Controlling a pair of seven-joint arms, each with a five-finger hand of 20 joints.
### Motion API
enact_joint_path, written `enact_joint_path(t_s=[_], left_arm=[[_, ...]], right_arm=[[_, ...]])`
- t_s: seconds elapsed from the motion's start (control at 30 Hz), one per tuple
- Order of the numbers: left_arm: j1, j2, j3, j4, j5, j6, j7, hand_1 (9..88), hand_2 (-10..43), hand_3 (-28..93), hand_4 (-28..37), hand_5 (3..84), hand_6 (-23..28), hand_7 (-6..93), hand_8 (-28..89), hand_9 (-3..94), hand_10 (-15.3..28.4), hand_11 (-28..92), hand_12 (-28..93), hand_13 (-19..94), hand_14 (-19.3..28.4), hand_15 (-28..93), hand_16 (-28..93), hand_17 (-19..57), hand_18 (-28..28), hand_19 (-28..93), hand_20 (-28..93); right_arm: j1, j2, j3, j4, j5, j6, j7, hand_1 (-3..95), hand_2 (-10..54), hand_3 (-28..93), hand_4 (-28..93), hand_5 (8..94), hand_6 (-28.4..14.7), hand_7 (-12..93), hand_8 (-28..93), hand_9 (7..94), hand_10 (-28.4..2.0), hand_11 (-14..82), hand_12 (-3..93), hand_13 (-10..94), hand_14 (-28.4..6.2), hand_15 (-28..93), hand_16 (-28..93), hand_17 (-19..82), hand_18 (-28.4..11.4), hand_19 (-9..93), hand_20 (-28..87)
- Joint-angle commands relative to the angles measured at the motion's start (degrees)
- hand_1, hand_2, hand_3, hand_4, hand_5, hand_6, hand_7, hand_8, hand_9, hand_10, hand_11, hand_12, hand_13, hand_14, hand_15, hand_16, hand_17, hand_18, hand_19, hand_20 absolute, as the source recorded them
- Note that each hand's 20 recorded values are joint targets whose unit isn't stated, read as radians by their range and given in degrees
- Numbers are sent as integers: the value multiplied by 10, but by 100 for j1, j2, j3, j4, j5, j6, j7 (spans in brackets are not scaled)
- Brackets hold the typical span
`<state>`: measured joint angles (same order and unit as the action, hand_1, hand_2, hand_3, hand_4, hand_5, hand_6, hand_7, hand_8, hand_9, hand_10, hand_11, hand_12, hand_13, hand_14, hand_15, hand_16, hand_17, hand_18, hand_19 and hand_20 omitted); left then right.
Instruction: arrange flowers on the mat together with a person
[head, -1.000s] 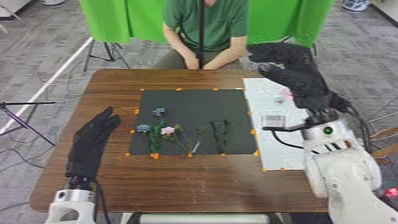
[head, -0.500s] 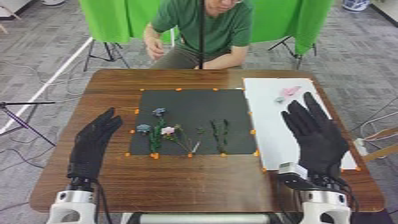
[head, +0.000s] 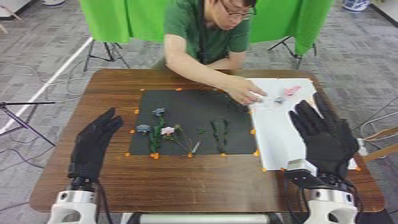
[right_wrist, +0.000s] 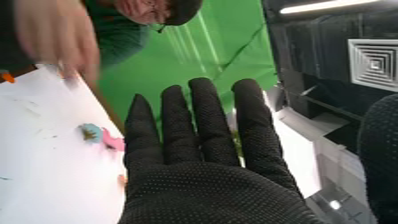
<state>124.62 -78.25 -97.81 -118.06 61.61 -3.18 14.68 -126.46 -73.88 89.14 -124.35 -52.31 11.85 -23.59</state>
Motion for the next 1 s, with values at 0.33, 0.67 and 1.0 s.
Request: enact_joint_path(t_s=[0.33, 0.67, 1.0], left_arm=[[-16, -27, 25, 33, 23, -35, 10, 226, -42, 674, -248, 439, 29, 76, -60, 436, 125, 110, 122, 327, 142, 90, 1, 58, 94, 15, 156], [-9, -9, -10, 19, 50, -35, 32, 226, -43, 675, -247, 439, 29, 77, -60, 436, 125, 109, 121, 327, 141, 90, 1, 58, 94, 15, 157], [-9, -32, -37, 21, 53, -37, 39, 228, -44, 675, -246, 439, 29, 76, -60, 437, 125, 109, 121, 327, 142, 89, 1, 58, 94, 15, 156]], right_arm=[[35, -264, 636, -321, -1450, 30, 1958, 65, 33, 766, -207, 437, -25, 91, -95, 442, -150, 49, 92, 299, -111, 96, 95, 187, -108, 12, 292], [262, -261, 532, -196, -1540, -159, 2036, 63, 77, 724, -179, 440, -66, 60, -79, 423, -166, 43, 95, 291, -137, 86, 106, 182, -116, 39, 285], [321, -212, 510, -157, -1584, 55, 1935, 74, 51, 739, -173, 454, -60, 70, -81, 439, -162, 47, 96, 303, -129, 89, 108, 188, -112, 39, 282]])
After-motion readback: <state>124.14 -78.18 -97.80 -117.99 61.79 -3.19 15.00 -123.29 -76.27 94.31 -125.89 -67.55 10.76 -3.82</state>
